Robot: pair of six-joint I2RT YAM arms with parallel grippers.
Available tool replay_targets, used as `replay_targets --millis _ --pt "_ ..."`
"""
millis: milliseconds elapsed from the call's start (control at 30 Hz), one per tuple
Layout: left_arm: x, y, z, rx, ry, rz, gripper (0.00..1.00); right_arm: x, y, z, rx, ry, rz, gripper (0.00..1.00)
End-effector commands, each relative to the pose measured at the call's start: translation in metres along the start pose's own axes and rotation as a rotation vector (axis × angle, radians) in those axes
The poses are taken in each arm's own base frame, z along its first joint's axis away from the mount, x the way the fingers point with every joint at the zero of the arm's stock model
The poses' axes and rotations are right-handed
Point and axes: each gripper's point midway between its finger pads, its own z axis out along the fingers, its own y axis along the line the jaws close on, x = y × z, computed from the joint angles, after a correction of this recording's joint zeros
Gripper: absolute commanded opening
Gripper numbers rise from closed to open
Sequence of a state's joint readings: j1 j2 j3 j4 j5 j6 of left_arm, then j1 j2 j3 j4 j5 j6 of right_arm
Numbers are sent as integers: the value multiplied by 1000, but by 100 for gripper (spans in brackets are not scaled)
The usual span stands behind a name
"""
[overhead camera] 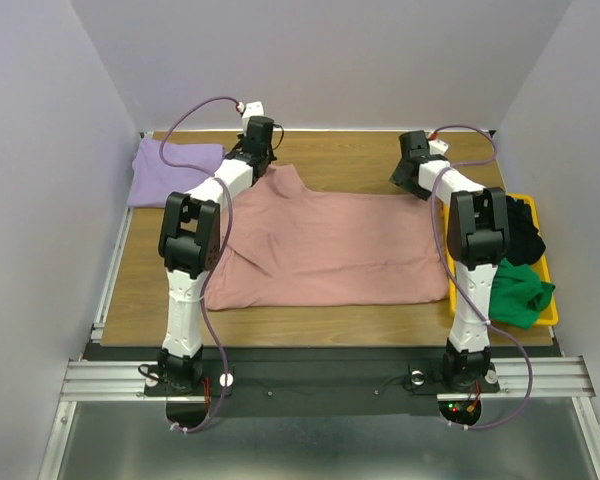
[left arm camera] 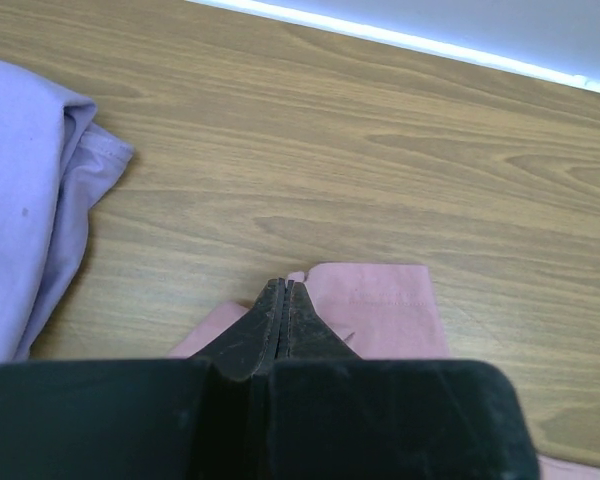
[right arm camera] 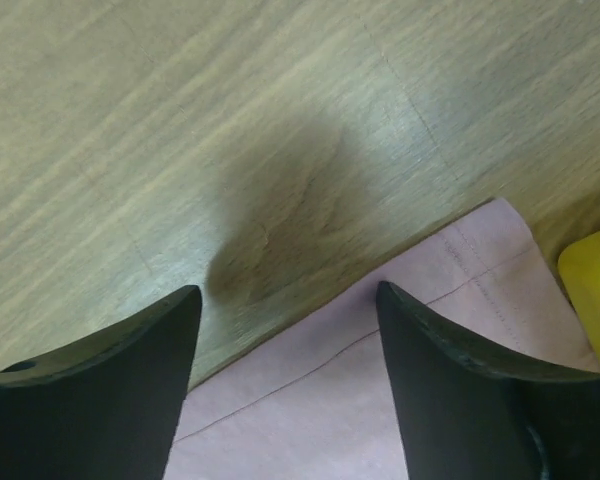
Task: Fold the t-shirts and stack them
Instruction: Fold the tshirt
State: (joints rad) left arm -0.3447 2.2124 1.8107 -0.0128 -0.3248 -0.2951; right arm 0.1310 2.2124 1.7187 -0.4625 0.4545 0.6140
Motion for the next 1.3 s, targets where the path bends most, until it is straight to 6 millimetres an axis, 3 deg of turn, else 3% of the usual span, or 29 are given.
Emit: replay_targets --millis 0,133,167,200,267,300,367,400,467,600,633,867,1067,1100,1167,1233,1267 --pt "-53 -8 -33 69 -127 -18 0 -10 -1 -1 12 -26 30 73" --pt "-54 -9 -46 109 -140 -20 0 -1 -9 2 38 -15 26 70" --pt "-45 -7 -46 113 -125 -15 0 1 -10 3 41 -11 22 66" --pt "-50 -7 -54 123 -138 -17 0 1 -11 3 41 -8 23 63" --pt "-51 -7 -61 145 -153 -13 0 7 -8 4 24 11 11 48" --pt "-38 -7 -62 164 -131 -1 0 7 -6 4 17 15 9 42" --pt "-47 -10 -74 202 -166 2 0 7 -5 3 3 24 6 27" --pt "-35 -9 -77 219 -147 12 0 8 -3 2 -3 25 5 24" --pt "-40 -8 -88 236 -172 14 0 5 -3 -3 -15 26 9 17" --pt "-24 0 -105 254 -159 22 0 -1 -2 -16 -40 17 11 3" --pt "-30 1 -113 264 -178 16 0 -3 -3 -20 -42 14 14 1" --pt "-17 10 -143 302 -182 -14 0 -8 -16 -45 -36 -14 13 1" --pt "5 21 -177 343 -179 -85 0 3 -30 -67 -37 -15 -13 1" --pt "19 26 -180 343 -159 -86 0 5 -32 -69 -36 -13 -13 1" --pt "14 31 -196 355 -192 -102 0 13 -40 -74 -34 -4 -11 1" --pt "22 38 -211 359 -193 -126 0 11 -41 -86 -61 -13 2 1" --pt "25 39 -216 373 -195 -135 0 21 -45 -87 -68 5 3 1"
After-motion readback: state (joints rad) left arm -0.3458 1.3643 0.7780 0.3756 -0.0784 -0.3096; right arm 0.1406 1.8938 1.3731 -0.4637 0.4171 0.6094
